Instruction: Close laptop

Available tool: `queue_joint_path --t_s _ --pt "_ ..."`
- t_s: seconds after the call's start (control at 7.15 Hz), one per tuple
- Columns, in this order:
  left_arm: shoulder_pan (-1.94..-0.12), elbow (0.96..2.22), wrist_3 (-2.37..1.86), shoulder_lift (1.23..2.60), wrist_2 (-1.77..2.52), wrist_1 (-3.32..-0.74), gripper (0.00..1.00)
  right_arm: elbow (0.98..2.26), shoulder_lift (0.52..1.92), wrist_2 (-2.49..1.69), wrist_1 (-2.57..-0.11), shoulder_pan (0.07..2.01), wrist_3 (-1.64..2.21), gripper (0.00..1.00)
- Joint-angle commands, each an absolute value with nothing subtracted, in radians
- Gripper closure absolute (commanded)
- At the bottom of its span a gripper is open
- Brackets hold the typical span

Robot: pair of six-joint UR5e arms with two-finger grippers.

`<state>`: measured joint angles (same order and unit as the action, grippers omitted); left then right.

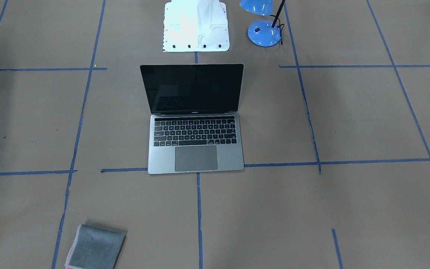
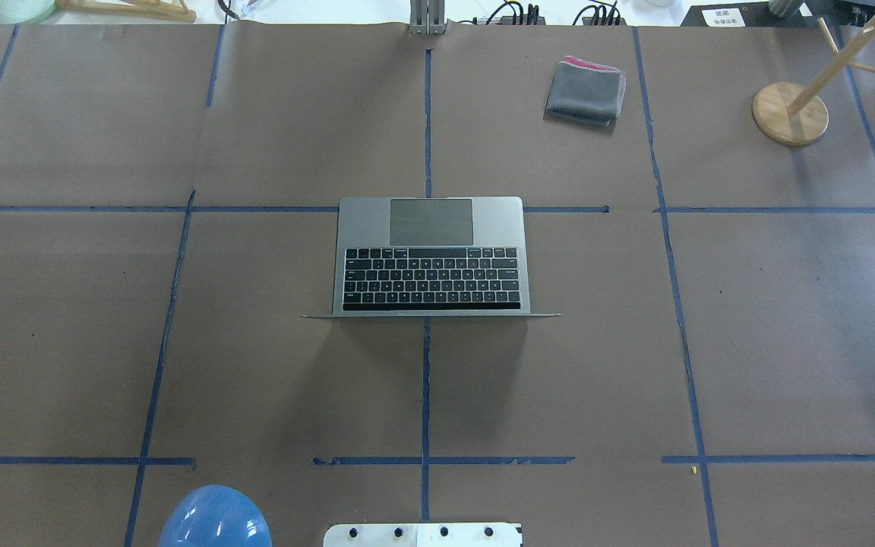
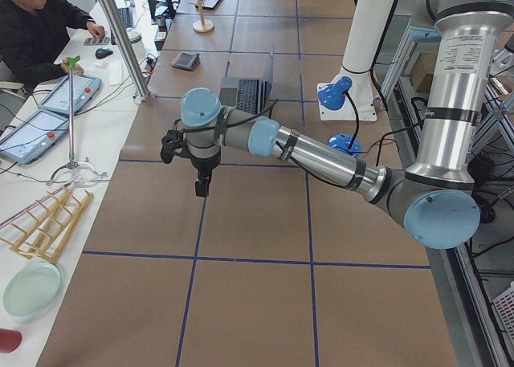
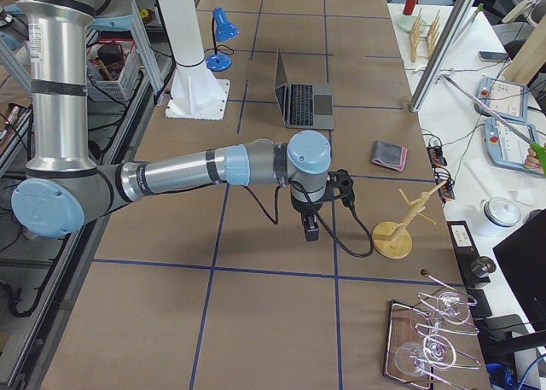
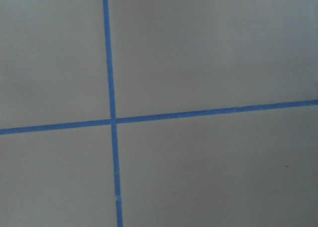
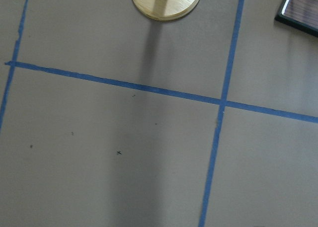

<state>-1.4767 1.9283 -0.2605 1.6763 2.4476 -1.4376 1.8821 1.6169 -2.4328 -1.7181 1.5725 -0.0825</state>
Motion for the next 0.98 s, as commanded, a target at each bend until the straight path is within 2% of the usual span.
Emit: queue_joint_path --t_s 0.0,0.14,0.28,0.42,0.56,0.7,0.84 --pt "-1.309 2.119 -0.647 1.741 2.454 -1.434 0.00 2.010 1.615 -2.480 -1.715 1.478 0.201 0.00" --pt "-1.233 2.155 -0.834 1.814 2.454 -1.434 0.00 2.098 1.617 -2.473 -1.694 1.403 0.374 0.01" --pt "-1.170 2.199 -0.964 1.850 2.453 -1.434 0.01 2.155 1.615 -2.473 -1.619 1.317 0.572 0.06" --pt "-1.111 2.250 -1.089 1.892 2.453 -1.434 0.11 2.183 1.611 -2.445 -1.444 1.186 0.856 0.26" --pt "-1.026 2.256 -1.238 1.983 2.445 -1.434 0.32 2.183 1.611 -2.384 -1.248 1.037 1.100 0.45" --pt "-0.952 2.256 -1.352 2.040 2.435 -1.434 0.60 2.186 1.605 -2.332 -1.136 0.909 1.240 0.67" --pt "-0.904 2.267 -1.371 2.058 2.434 -1.436 0.87 2.184 1.576 -2.330 -1.096 0.826 1.276 0.83"
